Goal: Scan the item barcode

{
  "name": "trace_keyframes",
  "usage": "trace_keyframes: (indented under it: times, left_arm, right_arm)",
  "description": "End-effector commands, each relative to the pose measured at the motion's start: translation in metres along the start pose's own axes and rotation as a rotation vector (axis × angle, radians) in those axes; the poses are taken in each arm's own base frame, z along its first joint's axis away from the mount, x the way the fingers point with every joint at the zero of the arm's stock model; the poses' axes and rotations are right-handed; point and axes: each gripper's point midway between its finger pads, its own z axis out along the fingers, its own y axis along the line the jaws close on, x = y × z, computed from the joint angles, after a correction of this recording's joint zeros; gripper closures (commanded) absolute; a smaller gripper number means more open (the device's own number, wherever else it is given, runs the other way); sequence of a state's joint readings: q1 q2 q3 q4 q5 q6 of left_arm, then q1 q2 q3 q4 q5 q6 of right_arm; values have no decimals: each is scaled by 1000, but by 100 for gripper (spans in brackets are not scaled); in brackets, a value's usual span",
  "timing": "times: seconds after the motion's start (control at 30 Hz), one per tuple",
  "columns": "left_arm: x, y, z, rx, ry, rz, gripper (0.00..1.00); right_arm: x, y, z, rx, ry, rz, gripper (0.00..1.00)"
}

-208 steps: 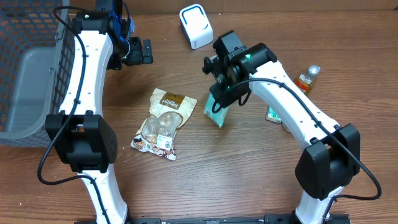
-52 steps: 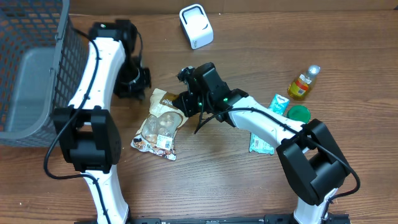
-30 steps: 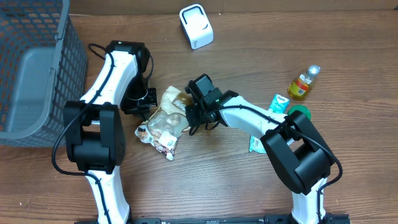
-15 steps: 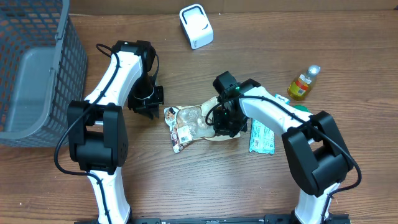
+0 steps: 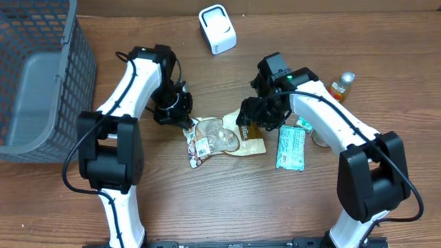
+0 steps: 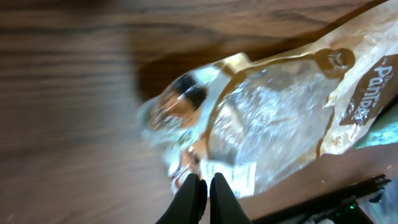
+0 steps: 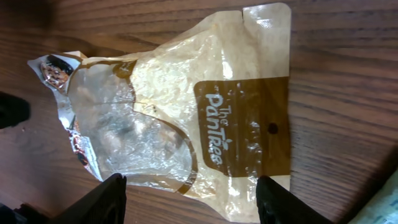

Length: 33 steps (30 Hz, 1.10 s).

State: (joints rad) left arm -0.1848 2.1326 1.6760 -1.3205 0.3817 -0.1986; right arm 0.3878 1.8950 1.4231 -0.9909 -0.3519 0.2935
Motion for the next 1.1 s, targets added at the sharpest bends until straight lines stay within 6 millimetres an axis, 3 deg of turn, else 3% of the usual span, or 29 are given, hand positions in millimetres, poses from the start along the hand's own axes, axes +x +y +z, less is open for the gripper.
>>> trace_keyframes:
  times: [0.0,0.37,0.7,0.8,0.97,1.07]
  left_arm:
    - [10,-9,23,-1,40,52,96]
    - [14,3,51,-132,27,62,96]
    - [14,7,54,-163,25,70,96]
    - [15,6,47,-163,32,105,96]
    - [3,-1,18,-149,-4,97,96]
    - [2,2,16,-169,-11,96,96]
  right_arm:
    - [3,4,-4,-12,-6,-22,37]
    - [-4,7,-4,-23,-32,-32,37]
    - [-8,8,-2,-29,-49,-38,32]
    - [-6,6,1,-27,-45,-34,32]
    - [-2,1,10,-27,-42,-32,30]
    - [-1,0,11,-25,-39,-31,30]
